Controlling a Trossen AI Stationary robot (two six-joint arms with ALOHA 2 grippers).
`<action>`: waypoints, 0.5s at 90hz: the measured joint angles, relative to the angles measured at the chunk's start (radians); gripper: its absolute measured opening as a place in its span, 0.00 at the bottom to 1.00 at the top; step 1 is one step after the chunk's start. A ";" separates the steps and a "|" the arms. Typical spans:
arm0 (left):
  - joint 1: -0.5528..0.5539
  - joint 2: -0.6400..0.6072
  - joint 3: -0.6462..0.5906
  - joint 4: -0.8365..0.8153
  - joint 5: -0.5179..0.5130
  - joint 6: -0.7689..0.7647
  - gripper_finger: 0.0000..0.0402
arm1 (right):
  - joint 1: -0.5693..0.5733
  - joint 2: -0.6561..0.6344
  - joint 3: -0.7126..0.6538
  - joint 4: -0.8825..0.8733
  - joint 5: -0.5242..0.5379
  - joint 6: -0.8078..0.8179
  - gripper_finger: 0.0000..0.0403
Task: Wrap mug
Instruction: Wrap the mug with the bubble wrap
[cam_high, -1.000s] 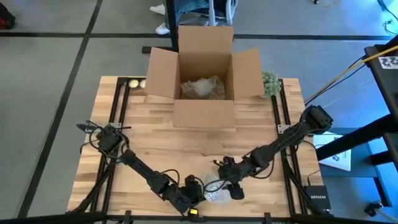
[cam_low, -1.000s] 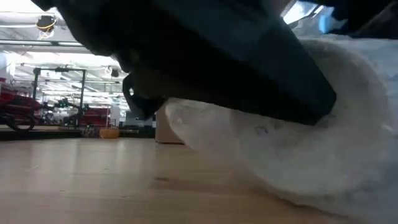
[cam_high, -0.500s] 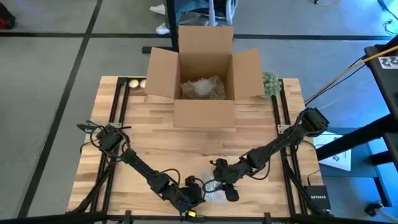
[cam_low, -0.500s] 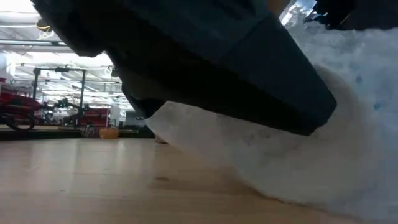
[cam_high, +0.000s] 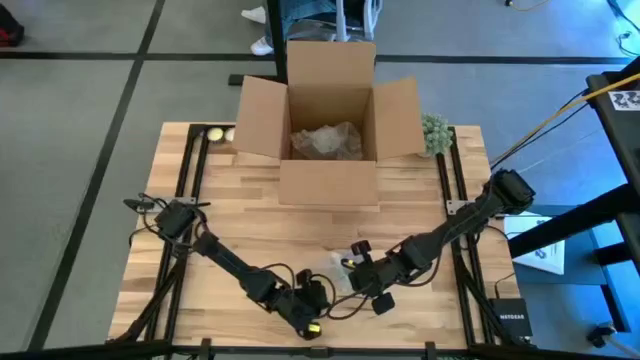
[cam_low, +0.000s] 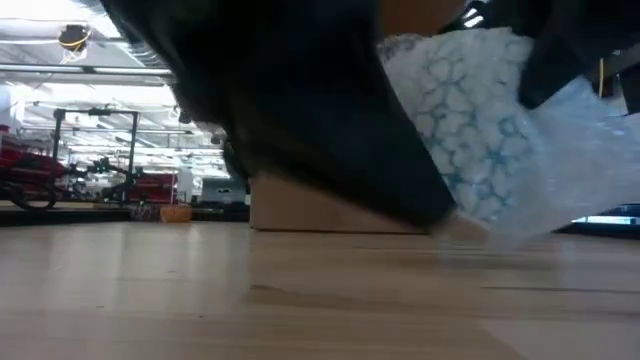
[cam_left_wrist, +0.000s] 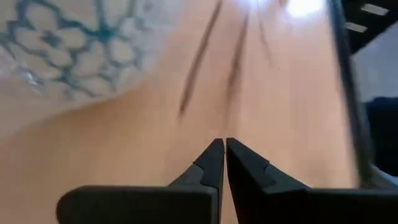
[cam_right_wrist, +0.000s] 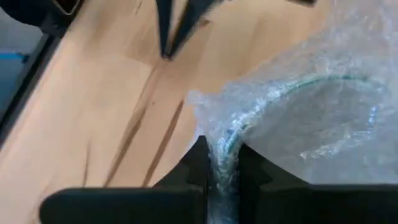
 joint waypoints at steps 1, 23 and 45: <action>-0.004 -0.008 0.000 -0.007 -0.001 -0.004 0.00 | 0.000 0.000 0.000 -0.002 0.001 -0.001 0.03; -0.064 -0.161 0.000 -0.119 -0.151 0.008 0.00 | 0.000 0.051 0.000 0.030 -0.001 -0.009 0.05; -0.030 -0.209 0.001 -0.124 -0.229 0.138 0.00 | 0.001 0.084 0.002 0.076 0.004 -0.008 0.21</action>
